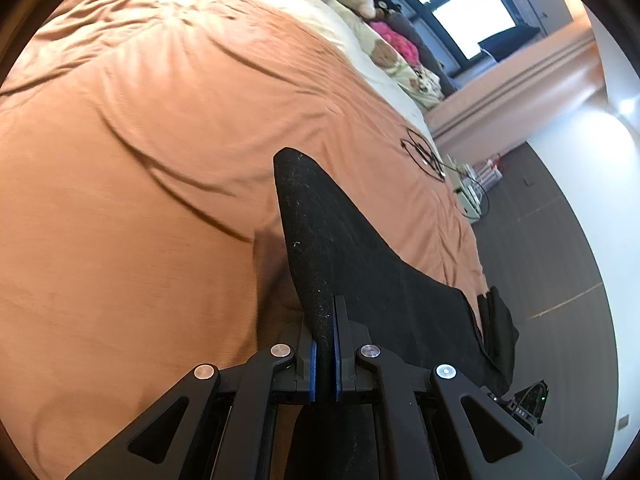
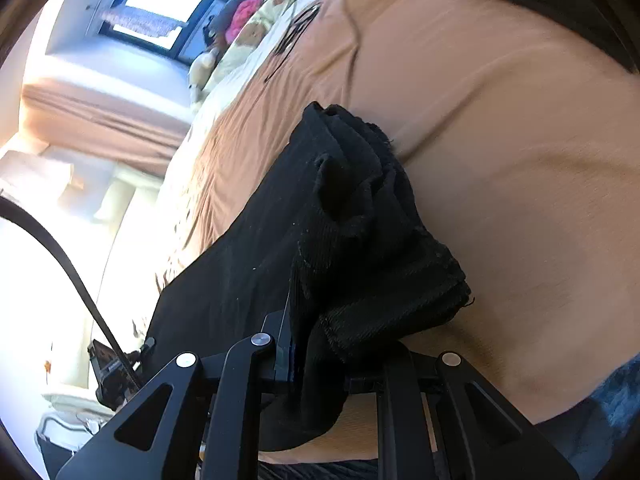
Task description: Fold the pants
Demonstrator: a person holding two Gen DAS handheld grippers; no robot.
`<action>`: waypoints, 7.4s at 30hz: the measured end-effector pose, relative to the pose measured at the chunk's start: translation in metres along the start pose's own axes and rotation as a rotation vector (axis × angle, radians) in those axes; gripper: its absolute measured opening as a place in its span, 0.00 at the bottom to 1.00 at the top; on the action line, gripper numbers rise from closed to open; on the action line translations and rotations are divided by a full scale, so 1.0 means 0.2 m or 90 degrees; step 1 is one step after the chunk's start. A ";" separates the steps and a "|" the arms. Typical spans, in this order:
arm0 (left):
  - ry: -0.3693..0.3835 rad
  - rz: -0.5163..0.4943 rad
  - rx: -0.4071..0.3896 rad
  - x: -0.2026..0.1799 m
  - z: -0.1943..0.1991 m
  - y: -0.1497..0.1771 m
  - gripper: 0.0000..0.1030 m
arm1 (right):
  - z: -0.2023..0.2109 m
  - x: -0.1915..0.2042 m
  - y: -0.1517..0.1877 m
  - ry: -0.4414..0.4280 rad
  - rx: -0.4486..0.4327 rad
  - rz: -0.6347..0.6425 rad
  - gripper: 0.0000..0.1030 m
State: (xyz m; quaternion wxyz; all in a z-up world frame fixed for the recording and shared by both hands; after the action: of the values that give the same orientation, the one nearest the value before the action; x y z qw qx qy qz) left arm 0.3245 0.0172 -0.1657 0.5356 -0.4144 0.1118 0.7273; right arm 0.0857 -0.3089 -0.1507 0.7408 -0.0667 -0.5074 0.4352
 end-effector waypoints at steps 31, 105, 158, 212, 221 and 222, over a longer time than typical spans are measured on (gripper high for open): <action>-0.103 0.099 0.001 0.62 0.13 -0.09 0.35 | -0.30 -0.06 -0.10 -0.016 0.064 0.039 0.12; 0.114 0.256 -0.081 0.82 0.47 0.50 0.31 | 0.10 0.14 0.02 0.131 -0.059 0.231 0.23; 0.140 0.278 -0.090 0.74 0.40 0.49 0.40 | -0.78 1.00 0.40 0.072 0.206 0.453 0.21; 0.092 0.377 -0.135 0.79 0.38 0.44 0.40 | -1.60 1.06 -0.32 0.179 0.253 0.408 0.17; 0.110 0.341 -0.146 0.70 0.44 0.43 0.29 | -1.36 1.02 -0.14 0.110 0.238 0.398 0.18; 0.107 0.334 -0.147 0.69 0.44 0.42 0.29 | -1.33 1.02 -0.11 0.105 0.232 0.404 0.18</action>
State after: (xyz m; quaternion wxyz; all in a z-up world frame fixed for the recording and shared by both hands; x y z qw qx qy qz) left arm 0.1971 0.1318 -0.2330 0.2676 -0.4886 0.1756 0.8117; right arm 0.3353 -0.0865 -0.1240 0.6074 -0.1227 -0.3141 0.7193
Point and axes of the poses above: each gripper's, at about its wrist camera, not at the fingertips, and z roughly against the way its jaws point, x to its left, y to its underside, the point moved 7 cm from there along -z, roughly the way its jaws point, and after that the axes turned 12 degrees about z, right-handed, at the moved point
